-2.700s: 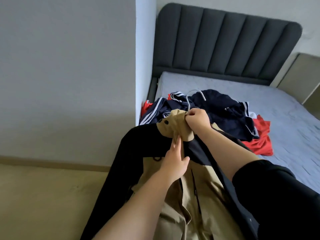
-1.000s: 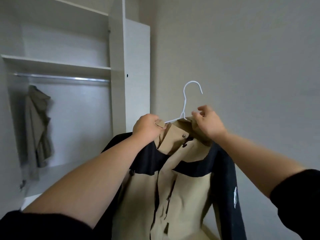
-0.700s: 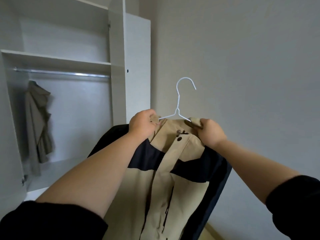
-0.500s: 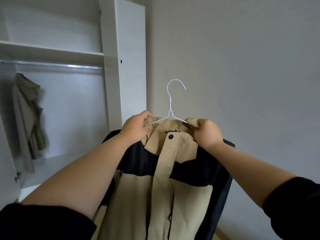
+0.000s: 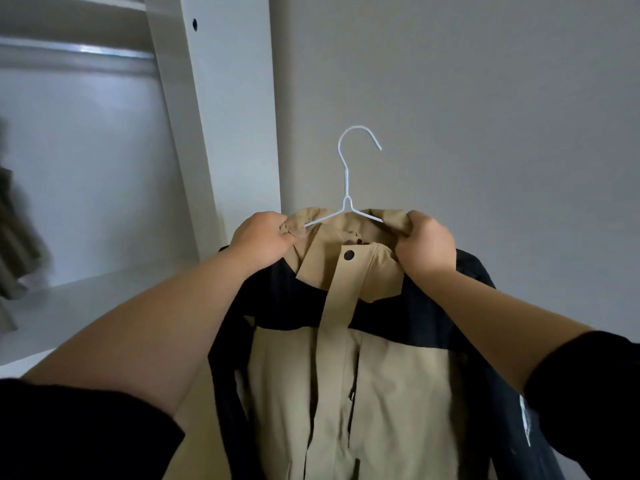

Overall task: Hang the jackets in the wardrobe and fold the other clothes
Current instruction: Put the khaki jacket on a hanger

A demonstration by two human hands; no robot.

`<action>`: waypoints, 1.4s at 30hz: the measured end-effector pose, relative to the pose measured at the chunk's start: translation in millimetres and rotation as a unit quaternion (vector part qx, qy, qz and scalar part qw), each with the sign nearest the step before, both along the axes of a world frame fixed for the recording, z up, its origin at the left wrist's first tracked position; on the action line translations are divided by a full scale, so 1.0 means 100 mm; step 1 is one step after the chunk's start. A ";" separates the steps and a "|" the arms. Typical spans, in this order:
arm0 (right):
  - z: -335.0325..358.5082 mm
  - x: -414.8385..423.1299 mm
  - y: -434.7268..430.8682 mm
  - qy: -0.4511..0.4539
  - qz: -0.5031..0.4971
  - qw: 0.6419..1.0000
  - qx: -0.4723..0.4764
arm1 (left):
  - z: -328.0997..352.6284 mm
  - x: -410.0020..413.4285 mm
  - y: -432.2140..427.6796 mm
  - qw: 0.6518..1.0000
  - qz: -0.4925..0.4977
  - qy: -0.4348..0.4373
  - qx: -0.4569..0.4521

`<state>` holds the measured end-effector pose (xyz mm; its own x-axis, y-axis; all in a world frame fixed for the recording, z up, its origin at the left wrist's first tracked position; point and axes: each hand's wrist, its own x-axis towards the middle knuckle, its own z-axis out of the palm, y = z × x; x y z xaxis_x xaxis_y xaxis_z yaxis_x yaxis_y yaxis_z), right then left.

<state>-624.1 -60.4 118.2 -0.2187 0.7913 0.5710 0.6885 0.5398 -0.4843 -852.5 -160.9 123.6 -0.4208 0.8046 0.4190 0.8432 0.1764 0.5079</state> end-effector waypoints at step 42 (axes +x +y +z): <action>3.08 -5.93 -1.31 -0.017 0.513 0.767 -0.385 | 3.22 -4.60 -1.77 0.802 0.414 -0.429 0.040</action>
